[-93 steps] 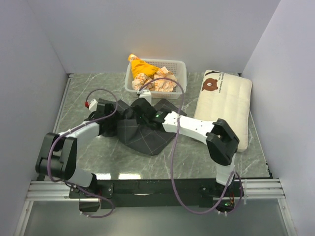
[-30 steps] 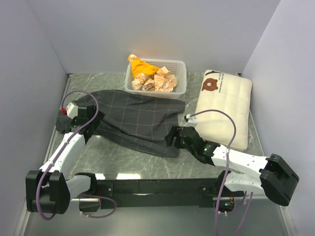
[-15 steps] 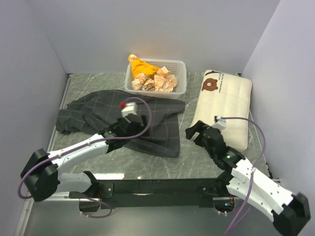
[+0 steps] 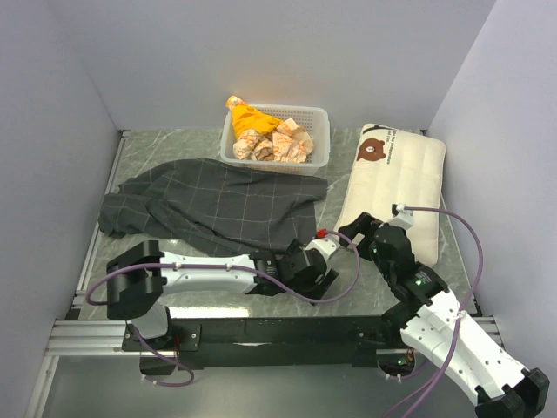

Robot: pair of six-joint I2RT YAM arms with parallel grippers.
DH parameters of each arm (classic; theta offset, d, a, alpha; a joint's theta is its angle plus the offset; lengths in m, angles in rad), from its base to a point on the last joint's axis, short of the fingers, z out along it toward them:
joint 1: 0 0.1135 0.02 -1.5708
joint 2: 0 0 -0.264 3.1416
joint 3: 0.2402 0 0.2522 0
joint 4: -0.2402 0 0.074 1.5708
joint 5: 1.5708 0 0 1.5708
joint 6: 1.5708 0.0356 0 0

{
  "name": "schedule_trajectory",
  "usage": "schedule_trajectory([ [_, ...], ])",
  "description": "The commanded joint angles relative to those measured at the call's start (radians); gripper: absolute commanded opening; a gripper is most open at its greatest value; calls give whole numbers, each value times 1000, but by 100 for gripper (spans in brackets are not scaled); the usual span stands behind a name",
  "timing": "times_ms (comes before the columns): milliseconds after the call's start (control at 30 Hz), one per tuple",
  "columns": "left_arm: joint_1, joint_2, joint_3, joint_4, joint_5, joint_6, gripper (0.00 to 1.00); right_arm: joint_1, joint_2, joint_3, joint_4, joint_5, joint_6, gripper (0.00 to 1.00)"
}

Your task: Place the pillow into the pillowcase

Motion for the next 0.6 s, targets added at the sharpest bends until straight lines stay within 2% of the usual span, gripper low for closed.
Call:
schedule_trajectory([
  [0,-4,60,59,-73,-70,53,97,-7,-24,39,-13,-12,-17,94],
  [133,-4,132,84,-73,-162,71,93,-10,-31,35,-14,-22,-13,94],
  [200,12,181,119,-87,-202,80,78,-8,-39,33,-18,-25,-11,94],
  [233,25,192,131,-91,-199,83,67,-8,-40,31,-16,-26,-11,94],
  [267,52,196,142,-96,-194,85,30,-8,-42,31,-19,-28,-13,94],
  [333,86,180,174,-117,-177,80,1,-8,-41,33,-27,-28,-16,94],
  [467,208,40,314,-202,-165,54,1,-7,-39,4,16,-78,-29,93],
  [567,244,-29,519,-249,-145,48,1,-1,5,-31,108,-166,-22,91],
])
